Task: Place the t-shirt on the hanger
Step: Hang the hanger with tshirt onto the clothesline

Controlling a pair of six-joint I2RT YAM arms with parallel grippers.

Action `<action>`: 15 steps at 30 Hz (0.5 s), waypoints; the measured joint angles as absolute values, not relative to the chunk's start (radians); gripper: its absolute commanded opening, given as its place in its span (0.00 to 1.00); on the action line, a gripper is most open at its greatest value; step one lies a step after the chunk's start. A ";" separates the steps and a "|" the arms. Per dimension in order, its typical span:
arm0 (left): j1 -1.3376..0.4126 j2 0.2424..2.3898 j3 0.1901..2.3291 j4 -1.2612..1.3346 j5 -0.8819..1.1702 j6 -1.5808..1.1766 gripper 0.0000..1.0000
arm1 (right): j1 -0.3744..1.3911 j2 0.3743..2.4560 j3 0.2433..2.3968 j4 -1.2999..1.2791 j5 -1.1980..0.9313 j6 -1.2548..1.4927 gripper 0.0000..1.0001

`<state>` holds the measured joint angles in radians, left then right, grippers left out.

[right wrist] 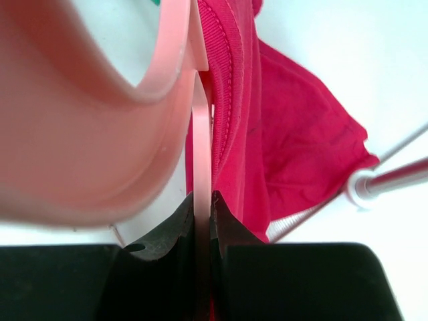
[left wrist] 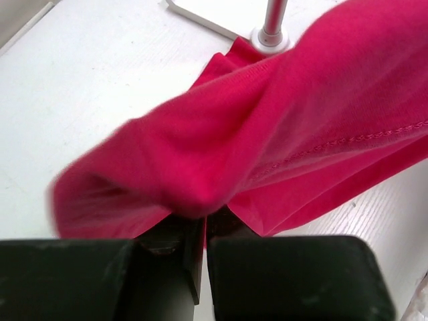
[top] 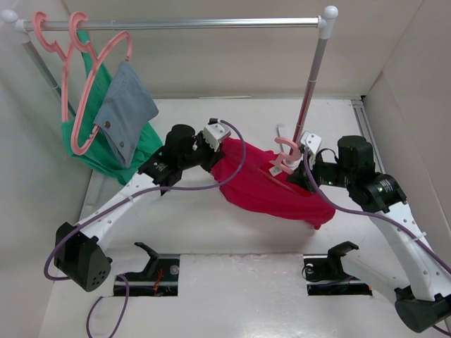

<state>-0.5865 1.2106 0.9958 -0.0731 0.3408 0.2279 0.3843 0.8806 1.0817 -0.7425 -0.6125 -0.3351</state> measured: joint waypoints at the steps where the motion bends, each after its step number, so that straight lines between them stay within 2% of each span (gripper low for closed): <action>1: -0.582 1.211 1.009 -0.089 0.343 0.234 0.00 | 0.381 0.880 1.082 -0.750 -0.604 -0.335 0.00; 15: -0.546 1.162 1.176 -0.117 0.257 0.371 0.00 | 0.307 0.970 1.053 -0.814 -0.597 -0.350 0.00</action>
<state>-0.5457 1.1618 1.1763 -0.1173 0.2569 0.3714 0.3069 0.9699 1.0531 -0.8139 -0.5968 -0.3496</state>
